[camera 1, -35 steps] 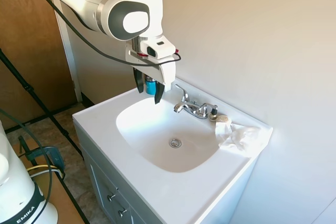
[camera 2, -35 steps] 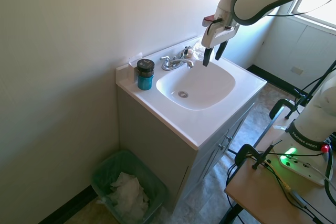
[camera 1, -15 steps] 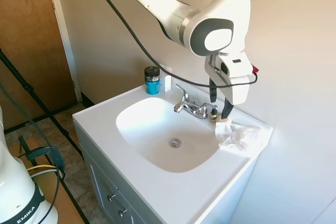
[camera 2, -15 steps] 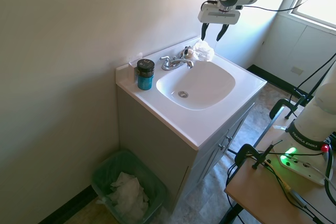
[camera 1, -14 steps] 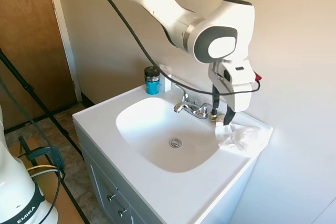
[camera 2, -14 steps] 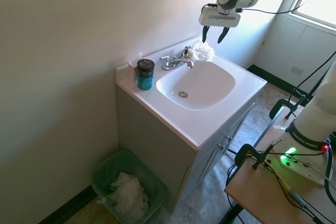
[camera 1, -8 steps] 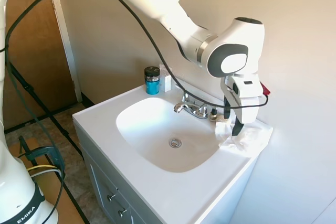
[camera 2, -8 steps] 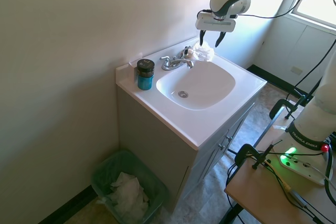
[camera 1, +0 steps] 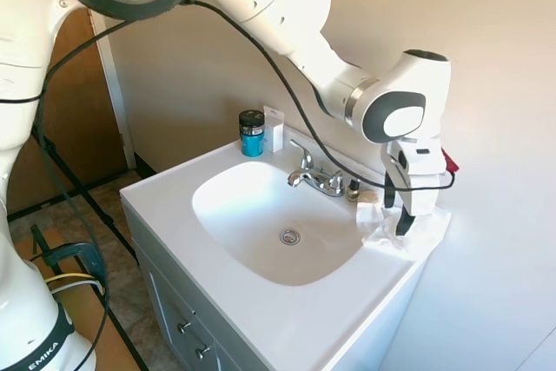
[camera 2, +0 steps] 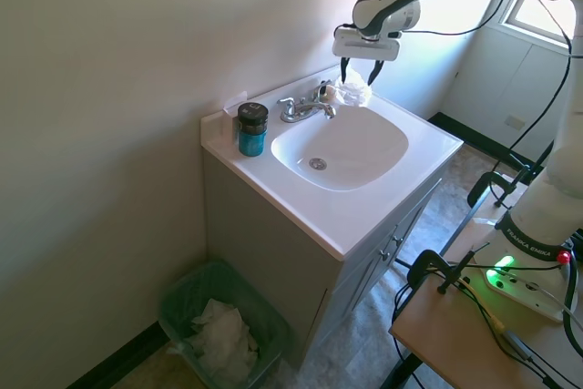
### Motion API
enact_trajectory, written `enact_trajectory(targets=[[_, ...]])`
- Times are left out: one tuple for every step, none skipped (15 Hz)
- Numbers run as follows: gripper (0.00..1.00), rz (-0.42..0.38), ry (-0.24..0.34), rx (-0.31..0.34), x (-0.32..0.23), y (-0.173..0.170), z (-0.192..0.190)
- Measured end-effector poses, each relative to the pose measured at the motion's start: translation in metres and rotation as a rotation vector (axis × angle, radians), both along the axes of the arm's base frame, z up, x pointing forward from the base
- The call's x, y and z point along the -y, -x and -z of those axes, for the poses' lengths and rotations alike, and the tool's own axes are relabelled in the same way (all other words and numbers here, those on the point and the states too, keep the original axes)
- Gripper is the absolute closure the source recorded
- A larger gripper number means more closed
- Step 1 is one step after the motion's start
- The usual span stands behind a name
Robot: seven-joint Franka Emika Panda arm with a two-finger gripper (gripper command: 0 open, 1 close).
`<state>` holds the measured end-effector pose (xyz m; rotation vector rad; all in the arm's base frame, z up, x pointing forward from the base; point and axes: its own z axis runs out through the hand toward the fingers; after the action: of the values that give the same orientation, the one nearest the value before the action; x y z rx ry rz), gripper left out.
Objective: Throw the tissue in the trash bin
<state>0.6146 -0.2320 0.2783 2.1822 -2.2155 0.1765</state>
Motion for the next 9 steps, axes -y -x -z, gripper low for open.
enact_trajectory(targets=[[0.0, 0.002, -0.003, -0.007, 0.001, -0.003, 0.005], [0.0, 0.007, -0.006, -0.01, 0.002, -0.006, 0.008], [0.0, 0.01, -0.007, -0.013, 0.004, -0.008, 0.011], [0.0, 0.014, -0.008, -0.015, 0.005, -0.009, 0.013], [0.0, 0.018, -0.01, -0.017, 0.007, -0.009, 0.016], [1.0, 0.023, -0.012, -0.02, 0.009, -0.01, 0.018], [1.0, 0.028, -0.015, -0.021, 0.011, -0.01, 0.022], [1.0, 0.032, -0.02, -0.023, 0.013, -0.01, 0.025], [1.0, 0.034, -0.024, -0.025, 0.014, -0.011, 0.028]])
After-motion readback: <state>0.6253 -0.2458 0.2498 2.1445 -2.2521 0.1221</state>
